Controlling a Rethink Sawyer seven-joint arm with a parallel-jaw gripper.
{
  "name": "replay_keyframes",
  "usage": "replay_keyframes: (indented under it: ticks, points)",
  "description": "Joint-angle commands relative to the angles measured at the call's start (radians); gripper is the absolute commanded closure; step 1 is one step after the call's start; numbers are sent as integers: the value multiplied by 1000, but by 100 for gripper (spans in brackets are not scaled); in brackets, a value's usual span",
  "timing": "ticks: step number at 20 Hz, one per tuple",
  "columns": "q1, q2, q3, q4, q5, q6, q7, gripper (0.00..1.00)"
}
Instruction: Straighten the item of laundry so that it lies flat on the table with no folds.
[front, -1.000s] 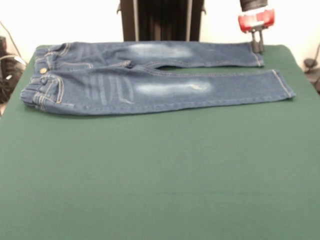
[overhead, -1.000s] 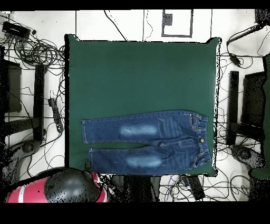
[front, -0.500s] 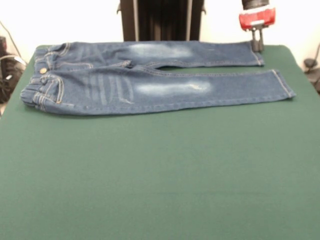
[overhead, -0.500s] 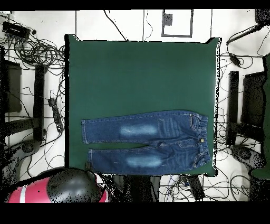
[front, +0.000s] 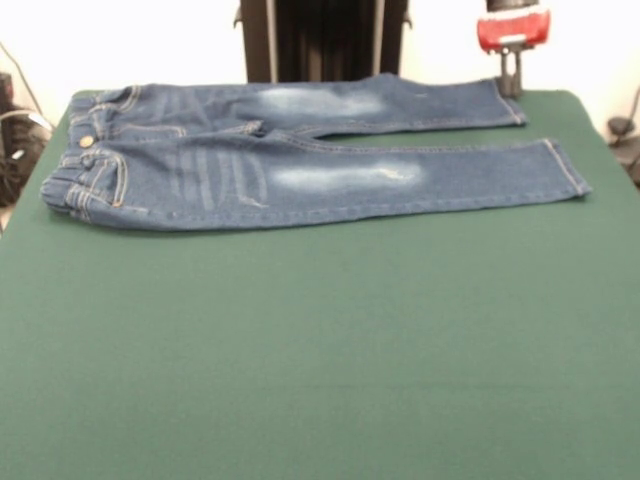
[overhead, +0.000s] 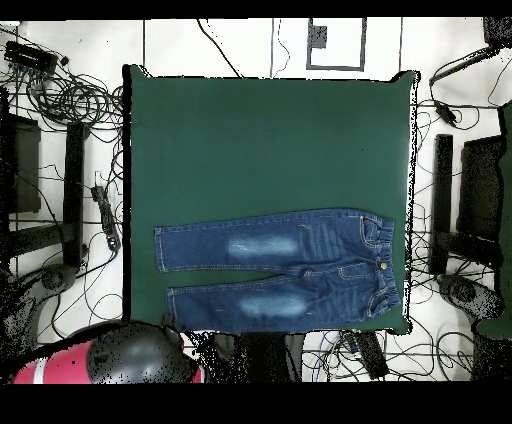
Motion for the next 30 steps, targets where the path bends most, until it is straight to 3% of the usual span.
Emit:
replay_keyframes:
  ticks: [1,24,30]
  points:
    - [7,40,101,148,127,374,171,100]
    - [55,-105,91,119,159,533,252,100]
    - [16,-129,48,91,120,585,186,100]
